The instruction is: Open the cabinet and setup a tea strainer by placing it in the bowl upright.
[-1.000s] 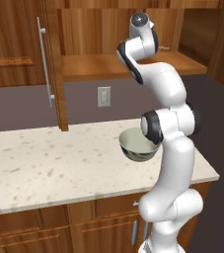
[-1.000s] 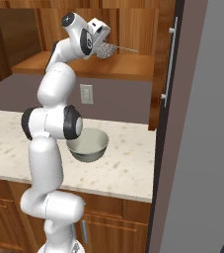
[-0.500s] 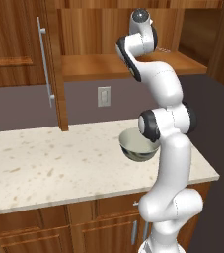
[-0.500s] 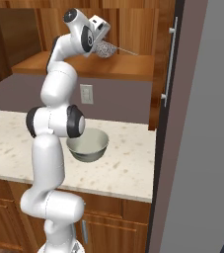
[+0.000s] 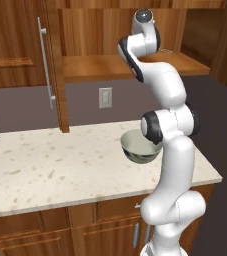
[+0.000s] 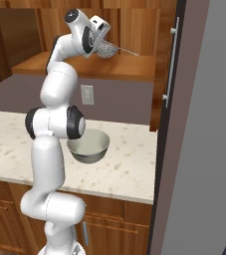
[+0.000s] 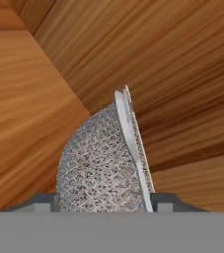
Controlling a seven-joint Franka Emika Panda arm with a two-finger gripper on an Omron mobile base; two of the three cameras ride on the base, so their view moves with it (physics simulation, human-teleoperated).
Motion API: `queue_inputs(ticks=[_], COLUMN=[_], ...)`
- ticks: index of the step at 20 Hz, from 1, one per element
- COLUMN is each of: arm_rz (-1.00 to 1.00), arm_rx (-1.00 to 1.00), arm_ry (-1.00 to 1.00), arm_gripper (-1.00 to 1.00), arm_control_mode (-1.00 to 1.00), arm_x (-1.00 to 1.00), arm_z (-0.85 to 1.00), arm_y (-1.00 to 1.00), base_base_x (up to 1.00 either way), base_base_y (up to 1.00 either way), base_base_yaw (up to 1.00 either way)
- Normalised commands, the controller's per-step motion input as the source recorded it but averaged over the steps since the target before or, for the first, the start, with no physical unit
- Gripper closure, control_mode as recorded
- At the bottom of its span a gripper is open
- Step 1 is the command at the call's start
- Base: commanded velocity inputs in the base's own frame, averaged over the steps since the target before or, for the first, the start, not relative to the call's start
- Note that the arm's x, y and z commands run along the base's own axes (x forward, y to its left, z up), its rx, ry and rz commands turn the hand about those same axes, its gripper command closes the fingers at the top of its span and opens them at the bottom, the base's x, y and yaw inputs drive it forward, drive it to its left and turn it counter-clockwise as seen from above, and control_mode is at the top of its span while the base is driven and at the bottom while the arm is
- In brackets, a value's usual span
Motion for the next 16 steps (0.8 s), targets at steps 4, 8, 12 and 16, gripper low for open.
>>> queue_inputs(ticks=[4,8,12,16], arm_rz=[0.03,0.00,0.00,0.00], arm_rx=[0.00,0.00,-0.02,-0.11], arm_ry=[0.02,0.00,0.00,-0.02], arm_gripper=[1.00,1.00,1.00,1.00], arm_control_mode=[-1.00,-1.00,-1.00,-1.00], arm_x=[0.01,0.00,0.00,-0.11], arm_z=[0.00,0.00,0.00,0.00], arm_y=[0.00,0.00,0.00,0.01], base_base_x=[0.00,0.00,0.00,0.00], base_base_y=[0.00,0.00,0.00,0.00], base_base_yaw=[0.00,0.00,0.00,0.00])
